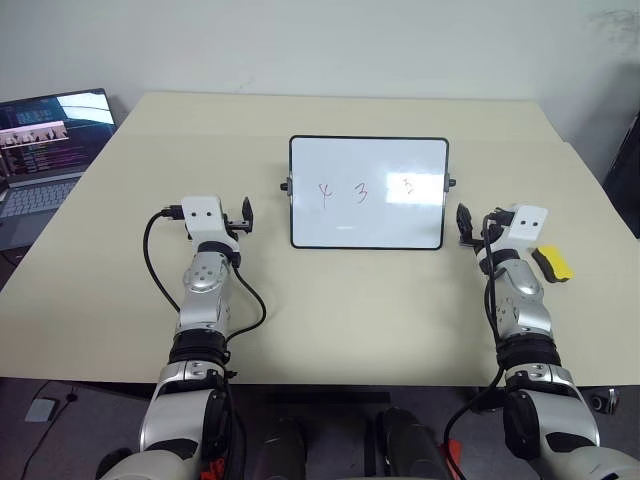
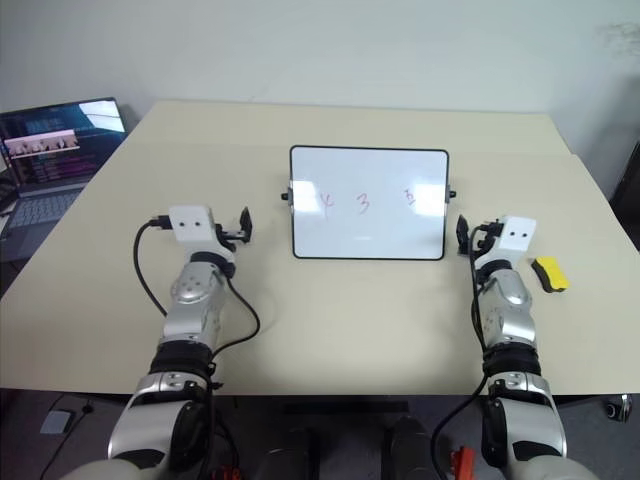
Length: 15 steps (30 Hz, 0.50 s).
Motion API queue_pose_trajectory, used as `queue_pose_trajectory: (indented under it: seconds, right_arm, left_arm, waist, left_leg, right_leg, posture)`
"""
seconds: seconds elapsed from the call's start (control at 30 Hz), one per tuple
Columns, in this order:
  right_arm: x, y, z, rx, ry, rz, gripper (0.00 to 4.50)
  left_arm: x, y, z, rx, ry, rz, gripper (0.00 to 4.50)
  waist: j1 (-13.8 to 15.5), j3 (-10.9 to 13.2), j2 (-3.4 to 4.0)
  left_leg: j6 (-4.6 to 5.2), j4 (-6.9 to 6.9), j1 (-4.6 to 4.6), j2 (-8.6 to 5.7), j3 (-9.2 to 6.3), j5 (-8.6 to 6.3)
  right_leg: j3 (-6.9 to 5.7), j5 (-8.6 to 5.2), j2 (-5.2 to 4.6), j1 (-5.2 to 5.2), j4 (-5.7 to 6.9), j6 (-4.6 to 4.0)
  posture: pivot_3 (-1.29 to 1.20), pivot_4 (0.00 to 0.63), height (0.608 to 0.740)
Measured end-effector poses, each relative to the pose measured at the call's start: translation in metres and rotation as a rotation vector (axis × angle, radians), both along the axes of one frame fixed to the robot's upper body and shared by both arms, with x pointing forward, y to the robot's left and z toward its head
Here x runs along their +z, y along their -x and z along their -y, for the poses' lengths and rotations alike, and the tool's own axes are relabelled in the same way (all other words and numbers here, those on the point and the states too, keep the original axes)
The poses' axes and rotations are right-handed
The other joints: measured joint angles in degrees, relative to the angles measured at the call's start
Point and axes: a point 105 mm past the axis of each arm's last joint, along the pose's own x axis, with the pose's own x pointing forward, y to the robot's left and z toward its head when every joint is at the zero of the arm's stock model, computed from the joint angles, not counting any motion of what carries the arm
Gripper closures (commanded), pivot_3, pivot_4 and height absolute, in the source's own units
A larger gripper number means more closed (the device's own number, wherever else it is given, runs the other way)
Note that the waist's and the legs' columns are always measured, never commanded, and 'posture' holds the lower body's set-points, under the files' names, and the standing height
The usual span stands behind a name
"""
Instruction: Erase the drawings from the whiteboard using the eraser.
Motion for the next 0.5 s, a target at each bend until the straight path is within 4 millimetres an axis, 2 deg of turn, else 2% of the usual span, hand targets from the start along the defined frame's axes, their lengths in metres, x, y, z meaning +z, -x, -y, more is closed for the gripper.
queue_pose_trajectory:
  seconds: [0.5]
  right_arm:
    - [-0.0021,0.0000,0.0013,0.003,-0.021,-0.015,0.03]
  left_arm:
    - [-0.0021,-0.0009,0.0052,-0.028,0.021,-0.007,0.00]
  waist:
    - [0.00,0.00,0.00]
  left_leg:
    - [0.00,0.00,0.00,0.00,0.03,0.00]
  right_leg:
    - [0.03,0.00,0.00,-0.02,0.00,0.00]
  posture:
    - [0.00,0.150,0.740]
